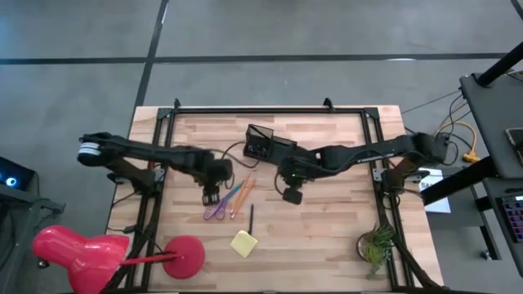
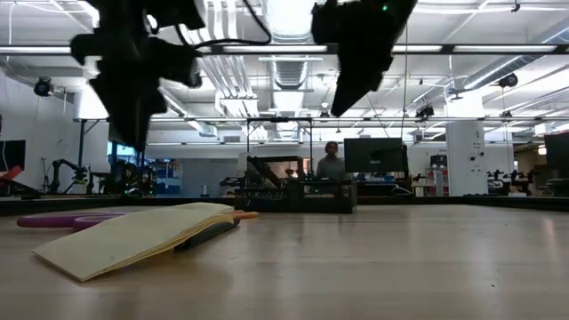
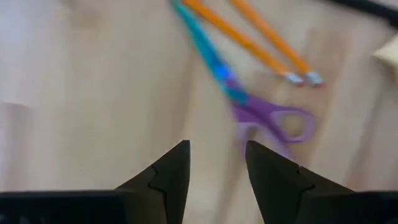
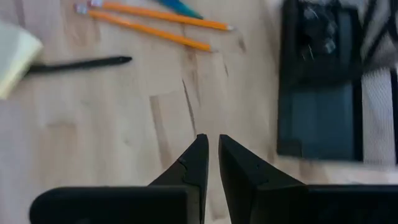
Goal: Pick and place office supplies into organizer
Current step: Put the right orange pencil into the black desk organizer
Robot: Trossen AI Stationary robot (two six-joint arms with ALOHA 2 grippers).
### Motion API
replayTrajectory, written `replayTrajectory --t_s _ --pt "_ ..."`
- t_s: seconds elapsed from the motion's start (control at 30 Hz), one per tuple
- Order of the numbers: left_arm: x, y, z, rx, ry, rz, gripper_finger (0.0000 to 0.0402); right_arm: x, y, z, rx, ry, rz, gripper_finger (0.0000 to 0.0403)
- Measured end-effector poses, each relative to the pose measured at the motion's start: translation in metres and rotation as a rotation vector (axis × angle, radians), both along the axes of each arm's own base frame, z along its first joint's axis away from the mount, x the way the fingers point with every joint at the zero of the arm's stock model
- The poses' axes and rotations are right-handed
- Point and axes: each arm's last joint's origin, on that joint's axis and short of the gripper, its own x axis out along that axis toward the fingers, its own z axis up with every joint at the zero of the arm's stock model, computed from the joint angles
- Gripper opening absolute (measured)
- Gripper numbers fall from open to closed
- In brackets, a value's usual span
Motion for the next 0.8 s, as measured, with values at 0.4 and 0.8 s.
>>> replayTrajectory --t_s 0.4,0.8 --pt "-0.02 -0.021 -0.02 -0.163 -0.196 0.243 0.0073 0.069 0.01 -0.053 -0.129 0.104 0.608 0.0029" --pt "-0.032 -0.034 -0.016 -0.092 -0.224 0.262 0.0056 0.137 -0.005 -0.071 -0.148 0.182 0.645 0.0096"
